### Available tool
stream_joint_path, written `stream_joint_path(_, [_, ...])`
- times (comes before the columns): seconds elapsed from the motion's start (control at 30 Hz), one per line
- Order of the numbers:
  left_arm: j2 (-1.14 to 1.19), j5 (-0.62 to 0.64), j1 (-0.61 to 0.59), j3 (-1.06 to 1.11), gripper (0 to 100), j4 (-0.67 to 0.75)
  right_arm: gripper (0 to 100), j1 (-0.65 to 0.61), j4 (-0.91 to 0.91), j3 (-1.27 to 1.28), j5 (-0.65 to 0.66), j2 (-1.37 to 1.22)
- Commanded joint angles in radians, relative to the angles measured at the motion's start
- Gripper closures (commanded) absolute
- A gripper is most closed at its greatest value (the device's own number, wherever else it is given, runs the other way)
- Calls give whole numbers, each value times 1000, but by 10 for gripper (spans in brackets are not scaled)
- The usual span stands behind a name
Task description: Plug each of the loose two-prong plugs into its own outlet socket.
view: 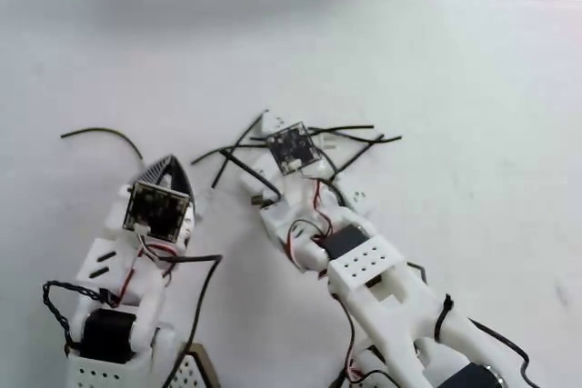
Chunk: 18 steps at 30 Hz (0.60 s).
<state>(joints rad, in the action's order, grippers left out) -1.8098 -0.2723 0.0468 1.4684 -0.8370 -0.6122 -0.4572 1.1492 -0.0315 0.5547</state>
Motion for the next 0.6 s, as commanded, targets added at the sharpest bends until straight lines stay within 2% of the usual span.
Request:
stream_joint_path(0.0, [-7, 9, -8, -6, 976, 15, 982, -13, -2, -3, 55, -30])
stream_joint_path(0.27, [-7, 9, -8, -6, 976, 15, 982, -12, -5, 2, 199, -41])
stream_joint_path(0.57, [-7, 9, -8, -5, 976, 15, 982, -15, -82, 2, 215, -41])
